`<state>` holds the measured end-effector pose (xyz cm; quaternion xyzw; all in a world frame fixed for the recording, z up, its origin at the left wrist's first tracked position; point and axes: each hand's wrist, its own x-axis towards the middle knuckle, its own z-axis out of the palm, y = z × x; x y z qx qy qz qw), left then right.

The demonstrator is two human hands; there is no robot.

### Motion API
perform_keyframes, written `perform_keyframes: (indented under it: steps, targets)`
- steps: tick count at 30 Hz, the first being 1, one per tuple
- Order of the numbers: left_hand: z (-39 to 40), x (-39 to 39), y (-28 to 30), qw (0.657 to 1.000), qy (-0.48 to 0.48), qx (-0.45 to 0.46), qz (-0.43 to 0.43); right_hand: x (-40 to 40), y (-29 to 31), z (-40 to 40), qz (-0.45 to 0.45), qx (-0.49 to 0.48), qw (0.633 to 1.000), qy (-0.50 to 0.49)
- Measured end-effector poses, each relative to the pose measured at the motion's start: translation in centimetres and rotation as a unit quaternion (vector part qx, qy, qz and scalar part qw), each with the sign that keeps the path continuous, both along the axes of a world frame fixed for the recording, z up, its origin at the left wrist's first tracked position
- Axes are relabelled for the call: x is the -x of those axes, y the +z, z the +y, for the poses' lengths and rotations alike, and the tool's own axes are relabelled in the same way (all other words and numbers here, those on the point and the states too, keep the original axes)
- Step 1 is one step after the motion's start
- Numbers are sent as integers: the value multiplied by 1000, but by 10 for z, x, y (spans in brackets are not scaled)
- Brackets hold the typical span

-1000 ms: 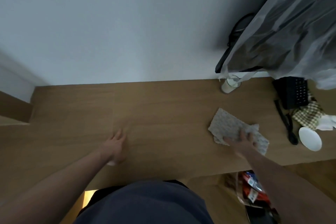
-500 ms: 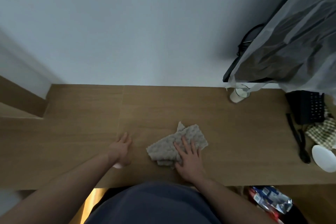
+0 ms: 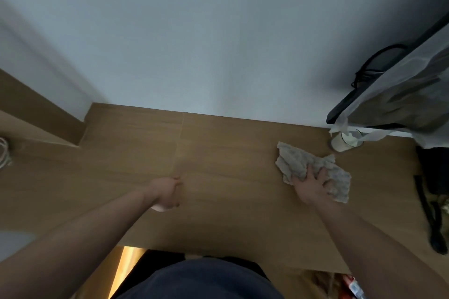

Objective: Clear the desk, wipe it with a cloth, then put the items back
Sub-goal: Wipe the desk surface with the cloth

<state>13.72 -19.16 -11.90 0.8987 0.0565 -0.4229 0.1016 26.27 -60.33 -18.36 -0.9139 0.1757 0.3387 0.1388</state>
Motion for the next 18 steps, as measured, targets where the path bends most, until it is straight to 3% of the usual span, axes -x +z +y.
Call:
perform_keyframes:
  steps: [5, 18]
  targets:
    - [30, -2, 4, 996, 61, 6, -64, -39, 0, 62, 32, 1, 998, -52]
    - [174, 47, 4, 981, 178, -14, -75, -46, 2, 320, -17, -42, 973, 228]
